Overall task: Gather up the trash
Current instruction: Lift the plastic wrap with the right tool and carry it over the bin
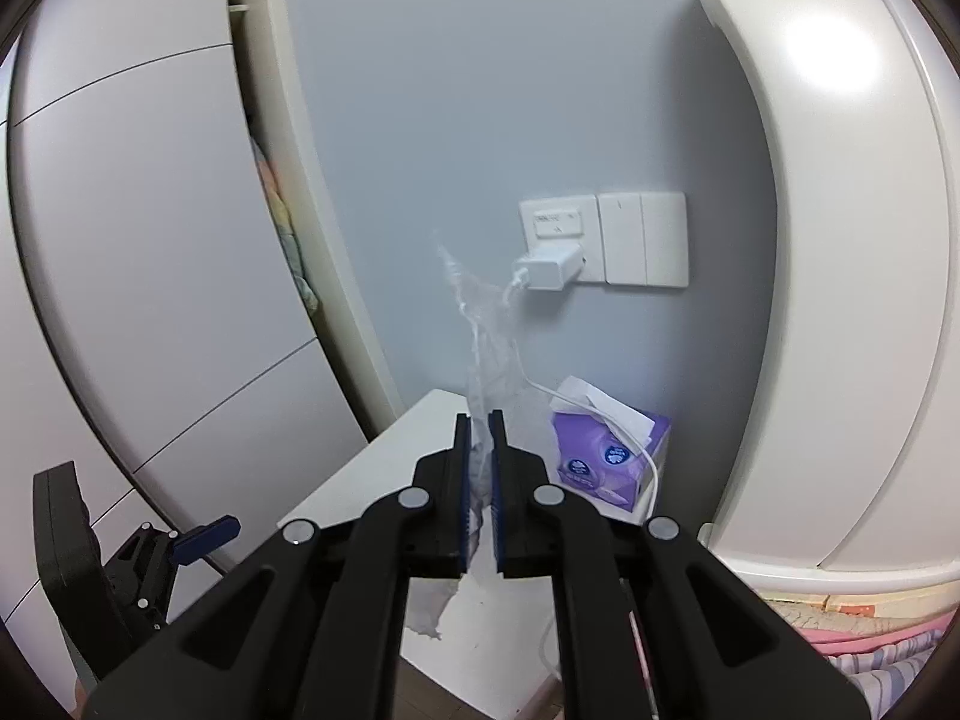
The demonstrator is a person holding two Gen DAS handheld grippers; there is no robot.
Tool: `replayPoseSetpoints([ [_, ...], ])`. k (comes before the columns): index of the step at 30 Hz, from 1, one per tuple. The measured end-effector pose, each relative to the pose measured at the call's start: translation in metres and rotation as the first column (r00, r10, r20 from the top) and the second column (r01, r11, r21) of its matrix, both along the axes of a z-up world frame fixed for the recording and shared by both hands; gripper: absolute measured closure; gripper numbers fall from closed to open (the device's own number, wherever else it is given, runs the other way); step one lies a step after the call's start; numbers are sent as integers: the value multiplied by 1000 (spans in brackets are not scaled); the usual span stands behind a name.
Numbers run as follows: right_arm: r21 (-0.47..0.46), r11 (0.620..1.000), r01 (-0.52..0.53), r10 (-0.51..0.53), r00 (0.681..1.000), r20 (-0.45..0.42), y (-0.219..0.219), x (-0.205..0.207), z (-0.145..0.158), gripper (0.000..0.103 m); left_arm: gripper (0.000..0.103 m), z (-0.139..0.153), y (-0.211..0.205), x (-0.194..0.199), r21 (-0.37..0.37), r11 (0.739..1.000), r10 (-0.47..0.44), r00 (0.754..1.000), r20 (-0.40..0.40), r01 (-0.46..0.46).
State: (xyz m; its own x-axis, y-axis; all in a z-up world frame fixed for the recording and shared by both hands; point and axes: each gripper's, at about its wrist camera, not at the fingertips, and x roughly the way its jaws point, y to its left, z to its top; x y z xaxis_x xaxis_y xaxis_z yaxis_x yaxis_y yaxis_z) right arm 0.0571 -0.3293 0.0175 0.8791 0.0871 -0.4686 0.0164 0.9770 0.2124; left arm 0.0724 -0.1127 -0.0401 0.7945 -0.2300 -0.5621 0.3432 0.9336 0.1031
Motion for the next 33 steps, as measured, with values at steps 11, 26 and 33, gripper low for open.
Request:
replayPoseSetpoints([
  [11, -33, 992, -120, 121, 991, 55, 54, -36, 31, 95, 6, 27, 30, -39, -19, 998, 53, 997, 62, -52],
  [26, -52, 926, -374, 378, 923, 78, 174, -88, 39, 95, 6, 27, 137, -122, -23, 959, 282, 957, 73, -281],
  [33, -23, 869, -494, 494, 868, 51, 229, -104, 19, 95, 6, 11, 193, -163, 3, 913, 407, 912, 57, -408],
])
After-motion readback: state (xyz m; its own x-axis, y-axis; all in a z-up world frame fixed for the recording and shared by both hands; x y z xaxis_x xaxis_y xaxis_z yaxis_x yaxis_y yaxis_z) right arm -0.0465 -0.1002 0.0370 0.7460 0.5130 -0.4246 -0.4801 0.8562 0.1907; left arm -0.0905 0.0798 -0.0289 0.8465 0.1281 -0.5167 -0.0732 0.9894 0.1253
